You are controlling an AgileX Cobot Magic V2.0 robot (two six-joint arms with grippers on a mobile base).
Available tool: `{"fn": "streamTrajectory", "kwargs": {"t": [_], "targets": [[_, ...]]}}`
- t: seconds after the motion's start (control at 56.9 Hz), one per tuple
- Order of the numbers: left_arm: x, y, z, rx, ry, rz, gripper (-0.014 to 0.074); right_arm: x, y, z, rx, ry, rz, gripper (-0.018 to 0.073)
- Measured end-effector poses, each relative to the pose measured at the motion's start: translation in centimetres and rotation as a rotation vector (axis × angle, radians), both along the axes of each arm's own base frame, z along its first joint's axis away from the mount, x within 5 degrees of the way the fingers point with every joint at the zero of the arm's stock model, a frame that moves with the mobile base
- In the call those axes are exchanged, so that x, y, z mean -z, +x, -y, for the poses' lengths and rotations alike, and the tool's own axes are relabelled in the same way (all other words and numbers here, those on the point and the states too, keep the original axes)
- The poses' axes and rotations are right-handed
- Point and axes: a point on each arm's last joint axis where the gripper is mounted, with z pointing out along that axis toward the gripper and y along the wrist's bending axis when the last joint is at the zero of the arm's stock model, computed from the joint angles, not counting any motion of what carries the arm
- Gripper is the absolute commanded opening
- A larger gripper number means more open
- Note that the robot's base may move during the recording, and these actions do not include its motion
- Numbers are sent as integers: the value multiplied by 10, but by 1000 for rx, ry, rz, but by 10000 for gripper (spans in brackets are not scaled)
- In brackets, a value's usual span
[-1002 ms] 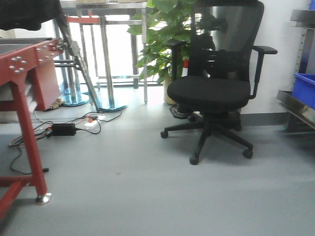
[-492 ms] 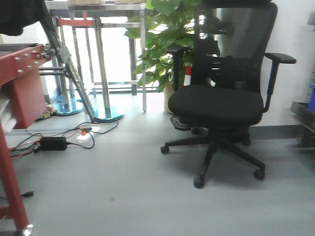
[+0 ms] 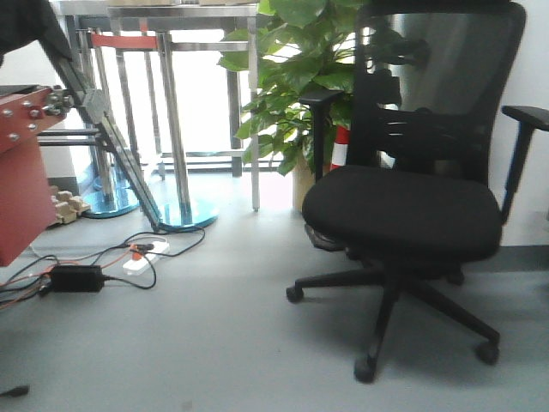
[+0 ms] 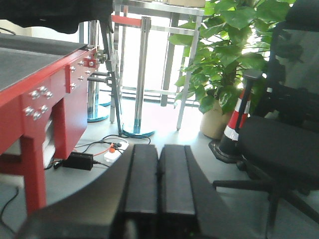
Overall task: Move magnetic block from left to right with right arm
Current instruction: 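Drive the base toward the office chair carrying the red cube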
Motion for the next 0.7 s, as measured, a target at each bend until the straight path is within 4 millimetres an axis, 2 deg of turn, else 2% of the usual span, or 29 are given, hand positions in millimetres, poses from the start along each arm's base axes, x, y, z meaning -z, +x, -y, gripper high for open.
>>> {"fn": "streamTrajectory", "kwargs": {"t": [0.703], "targets": [[0,0,0,0,0,0,-126,0,0,0,0,0,0,284]]}}
